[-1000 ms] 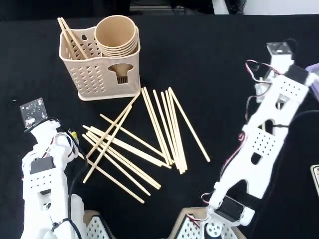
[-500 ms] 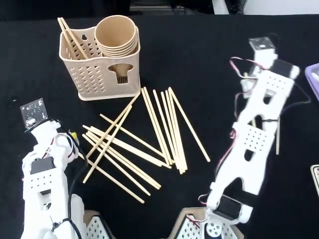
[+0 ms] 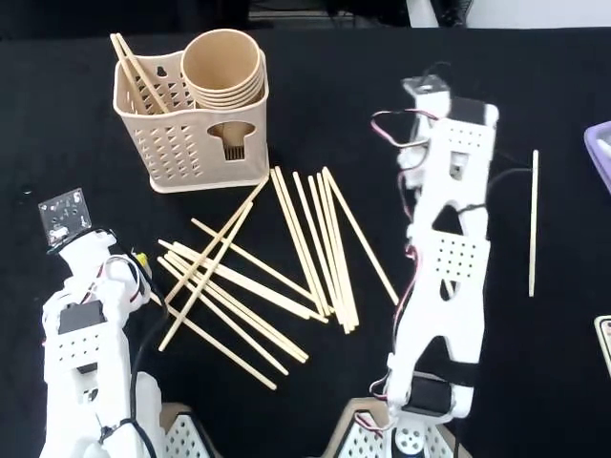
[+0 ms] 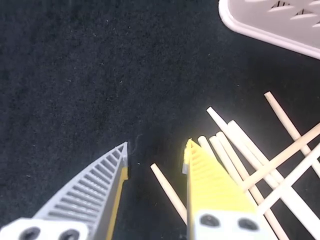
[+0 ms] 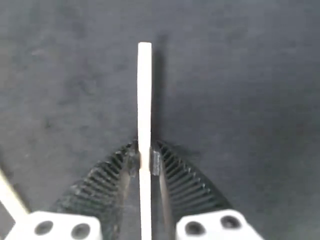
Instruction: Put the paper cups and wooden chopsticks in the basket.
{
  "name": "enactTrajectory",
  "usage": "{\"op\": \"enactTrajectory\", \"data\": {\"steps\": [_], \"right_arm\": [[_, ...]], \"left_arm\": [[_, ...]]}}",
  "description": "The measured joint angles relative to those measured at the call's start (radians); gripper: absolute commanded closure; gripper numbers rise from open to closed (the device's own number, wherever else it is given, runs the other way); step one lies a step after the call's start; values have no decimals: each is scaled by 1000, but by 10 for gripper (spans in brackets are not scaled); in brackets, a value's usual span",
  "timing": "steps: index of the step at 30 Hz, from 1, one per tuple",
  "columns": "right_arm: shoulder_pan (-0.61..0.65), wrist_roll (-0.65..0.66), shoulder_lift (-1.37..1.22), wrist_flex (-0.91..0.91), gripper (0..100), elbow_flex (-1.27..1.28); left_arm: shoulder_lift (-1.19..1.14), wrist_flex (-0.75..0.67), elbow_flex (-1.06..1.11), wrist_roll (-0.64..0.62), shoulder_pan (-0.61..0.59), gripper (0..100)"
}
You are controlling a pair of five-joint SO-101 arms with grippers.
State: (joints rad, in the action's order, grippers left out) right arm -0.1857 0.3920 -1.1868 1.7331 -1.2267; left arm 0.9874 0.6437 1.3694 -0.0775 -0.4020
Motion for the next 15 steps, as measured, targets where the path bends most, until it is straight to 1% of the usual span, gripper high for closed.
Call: {"op": "enactTrajectory", "data": {"steps": [4, 8, 15], "right_arm": [[63, 2, 118, 0, 988, 170], [104, 2, 209, 0, 988, 265], [141, 2, 241, 0, 988, 376]], "left_arm": [[0, 0, 0, 0, 0, 813], [0, 0, 0, 0, 0, 813], [0, 0, 0, 0, 0, 813]]}}
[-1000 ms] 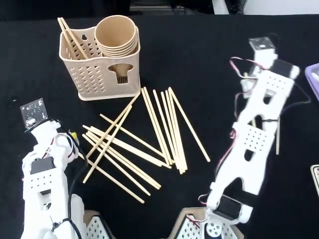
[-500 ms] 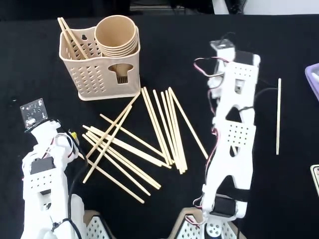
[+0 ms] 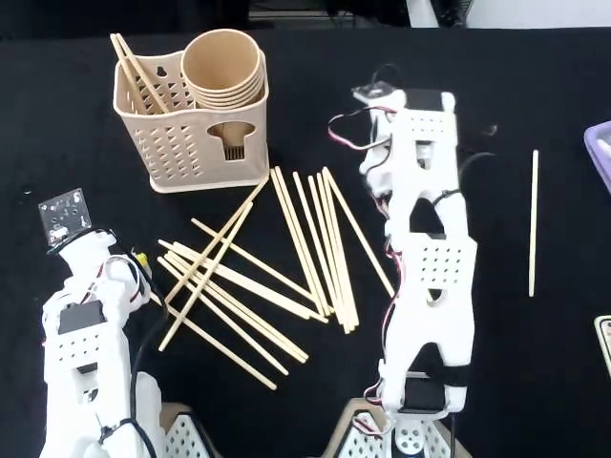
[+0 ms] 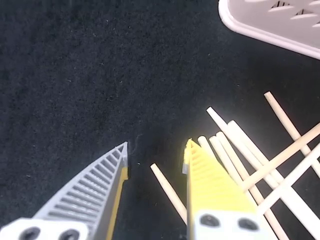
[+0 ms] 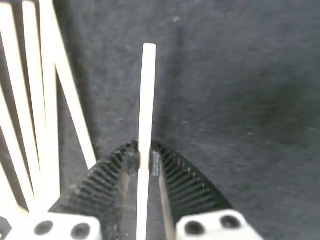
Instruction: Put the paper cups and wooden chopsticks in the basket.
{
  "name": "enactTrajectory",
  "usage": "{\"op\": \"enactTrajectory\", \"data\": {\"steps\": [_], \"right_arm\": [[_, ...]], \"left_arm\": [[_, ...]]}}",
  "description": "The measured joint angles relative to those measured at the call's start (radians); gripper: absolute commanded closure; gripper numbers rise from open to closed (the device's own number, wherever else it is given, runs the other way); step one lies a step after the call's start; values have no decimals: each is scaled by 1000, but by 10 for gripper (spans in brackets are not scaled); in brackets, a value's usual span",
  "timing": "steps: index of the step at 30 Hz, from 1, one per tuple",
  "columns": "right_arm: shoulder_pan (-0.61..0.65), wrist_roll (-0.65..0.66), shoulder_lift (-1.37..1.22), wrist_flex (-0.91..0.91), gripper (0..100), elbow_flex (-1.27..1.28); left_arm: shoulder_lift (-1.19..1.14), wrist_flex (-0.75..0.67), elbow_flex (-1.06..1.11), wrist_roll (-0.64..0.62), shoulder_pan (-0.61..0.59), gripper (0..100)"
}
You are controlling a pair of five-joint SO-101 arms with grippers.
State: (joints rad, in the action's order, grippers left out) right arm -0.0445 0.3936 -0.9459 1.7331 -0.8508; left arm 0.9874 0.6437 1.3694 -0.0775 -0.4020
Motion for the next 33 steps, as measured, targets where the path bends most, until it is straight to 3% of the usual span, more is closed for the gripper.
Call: {"op": "enactTrajectory", "data": {"steps": [13, 17, 26, 33], "right_arm": [[64, 8, 57, -80, 985, 163], [104, 9, 118, -80, 926, 164], [106, 37, 371, -3, 919, 180], [64, 43, 628, -3, 878, 354]], "left_arm": [[0, 0, 0, 0, 0, 813], [0, 0, 0, 0, 0, 813], [0, 0, 0, 0, 0, 813], [0, 0, 0, 0, 0, 813]]}}
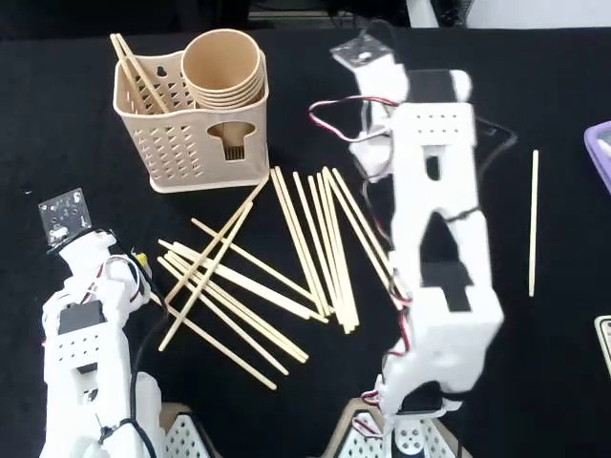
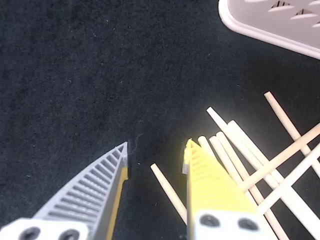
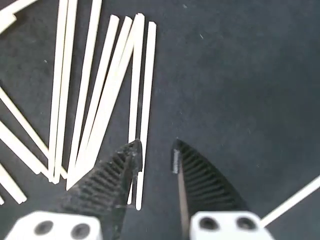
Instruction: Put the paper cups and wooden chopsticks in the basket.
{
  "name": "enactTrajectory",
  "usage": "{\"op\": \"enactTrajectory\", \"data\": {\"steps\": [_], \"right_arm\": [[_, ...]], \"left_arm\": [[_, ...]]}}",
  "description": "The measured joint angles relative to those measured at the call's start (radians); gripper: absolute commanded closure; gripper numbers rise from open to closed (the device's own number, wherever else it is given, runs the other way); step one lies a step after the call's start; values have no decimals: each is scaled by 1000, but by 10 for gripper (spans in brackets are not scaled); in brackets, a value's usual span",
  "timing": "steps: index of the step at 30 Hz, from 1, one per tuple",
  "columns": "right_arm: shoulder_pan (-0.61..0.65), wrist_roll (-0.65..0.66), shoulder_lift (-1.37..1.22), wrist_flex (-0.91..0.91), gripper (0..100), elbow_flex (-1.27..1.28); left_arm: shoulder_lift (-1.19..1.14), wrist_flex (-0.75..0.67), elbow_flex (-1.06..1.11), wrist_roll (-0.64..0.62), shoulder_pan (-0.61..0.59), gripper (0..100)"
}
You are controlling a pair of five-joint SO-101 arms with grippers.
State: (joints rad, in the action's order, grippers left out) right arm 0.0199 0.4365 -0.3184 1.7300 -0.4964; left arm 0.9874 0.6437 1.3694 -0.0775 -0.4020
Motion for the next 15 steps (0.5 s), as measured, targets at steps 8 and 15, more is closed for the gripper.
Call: {"op": "enactTrajectory", "data": {"steps": [8, 15], "right_arm": [[-265, 110, 212, -198, 876, 301], [-453, 114, 218, -640, 875, 632]], "left_arm": [[0, 0, 0, 0, 0, 813], [0, 0, 0, 0, 0, 813]]}}
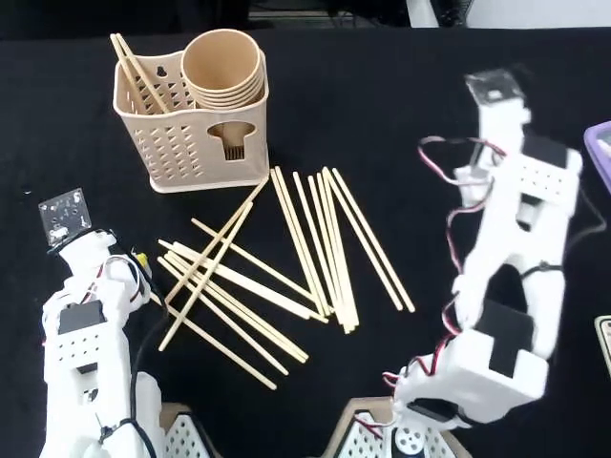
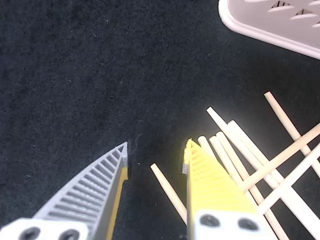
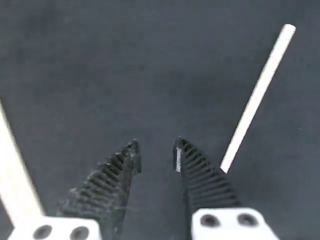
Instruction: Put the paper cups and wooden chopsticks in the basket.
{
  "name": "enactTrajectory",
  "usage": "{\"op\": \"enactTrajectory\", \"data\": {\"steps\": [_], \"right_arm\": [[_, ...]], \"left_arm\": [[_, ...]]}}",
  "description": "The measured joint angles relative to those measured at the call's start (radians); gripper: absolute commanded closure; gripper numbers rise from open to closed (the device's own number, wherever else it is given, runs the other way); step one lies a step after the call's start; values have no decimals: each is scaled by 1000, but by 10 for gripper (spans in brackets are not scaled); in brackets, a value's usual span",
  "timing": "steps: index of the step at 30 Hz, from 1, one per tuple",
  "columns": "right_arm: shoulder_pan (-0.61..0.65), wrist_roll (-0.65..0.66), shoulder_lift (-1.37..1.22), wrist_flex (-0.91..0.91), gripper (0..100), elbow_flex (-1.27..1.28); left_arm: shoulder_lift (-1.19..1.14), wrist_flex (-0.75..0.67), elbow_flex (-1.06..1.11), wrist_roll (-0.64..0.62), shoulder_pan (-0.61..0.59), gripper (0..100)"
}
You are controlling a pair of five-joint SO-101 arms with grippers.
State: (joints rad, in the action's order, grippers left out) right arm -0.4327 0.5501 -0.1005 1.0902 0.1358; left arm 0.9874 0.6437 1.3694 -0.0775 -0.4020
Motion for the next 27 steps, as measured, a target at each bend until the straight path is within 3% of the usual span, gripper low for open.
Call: {"op": "enactTrajectory", "data": {"steps": [4, 10, 21, 27], "right_arm": [[-57, 0, -98, -133, 874, 8], [-127, 3, -322, -149, 824, -149], [-196, 64, -724, 121, 852, -700], [-198, 86, -881, 235, 985, -954]], "left_arm": [[0, 0, 0, 0, 0, 813], [0, 0, 0, 0, 0, 813], [0, 0, 0, 0, 0, 813], [0, 0, 0, 0, 0, 813]]}}
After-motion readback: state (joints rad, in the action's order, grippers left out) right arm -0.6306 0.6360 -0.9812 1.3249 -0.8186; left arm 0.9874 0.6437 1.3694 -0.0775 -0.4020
